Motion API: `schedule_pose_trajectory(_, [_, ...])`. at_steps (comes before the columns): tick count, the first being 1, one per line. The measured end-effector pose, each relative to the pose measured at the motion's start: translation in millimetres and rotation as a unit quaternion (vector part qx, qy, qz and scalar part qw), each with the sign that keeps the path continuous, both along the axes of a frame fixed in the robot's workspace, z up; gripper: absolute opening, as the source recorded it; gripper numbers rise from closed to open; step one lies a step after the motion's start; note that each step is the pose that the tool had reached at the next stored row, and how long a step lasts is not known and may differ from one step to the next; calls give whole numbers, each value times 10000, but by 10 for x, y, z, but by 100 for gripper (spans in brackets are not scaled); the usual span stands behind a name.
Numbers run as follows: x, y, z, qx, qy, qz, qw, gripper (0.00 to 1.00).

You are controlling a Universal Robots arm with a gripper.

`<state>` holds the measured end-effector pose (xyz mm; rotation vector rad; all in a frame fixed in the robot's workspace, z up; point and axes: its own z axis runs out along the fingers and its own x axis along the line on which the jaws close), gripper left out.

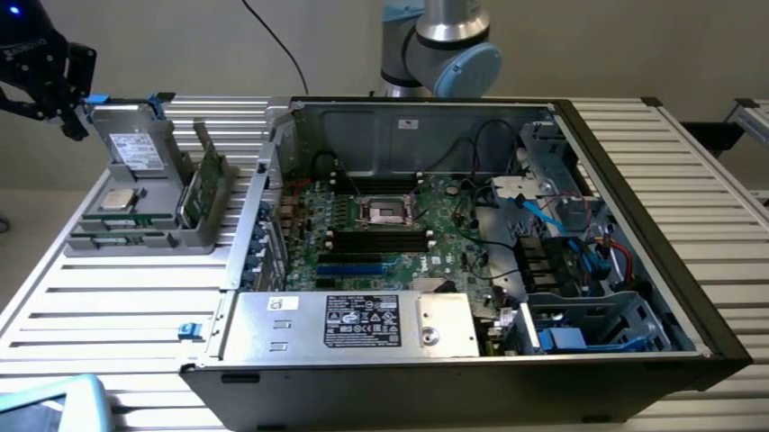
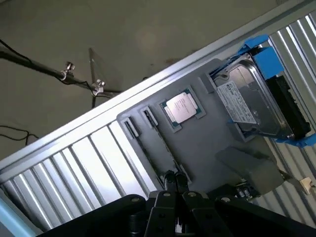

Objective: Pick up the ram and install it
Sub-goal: 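Pick up the ram and move it above insertion slot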

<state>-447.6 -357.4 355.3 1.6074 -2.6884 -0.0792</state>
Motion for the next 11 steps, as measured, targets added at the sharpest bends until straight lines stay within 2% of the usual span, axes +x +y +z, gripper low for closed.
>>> schedule_pose_trajectory(5, [0, 0, -1, 0, 0, 455, 9990, 11])
schedule_pose_trajectory(8, [0, 0, -1, -1, 0, 730, 9973, 11])
schedule_pose_trajectory(11, [0, 0, -2, -3, -1, 1001, 9950, 11])
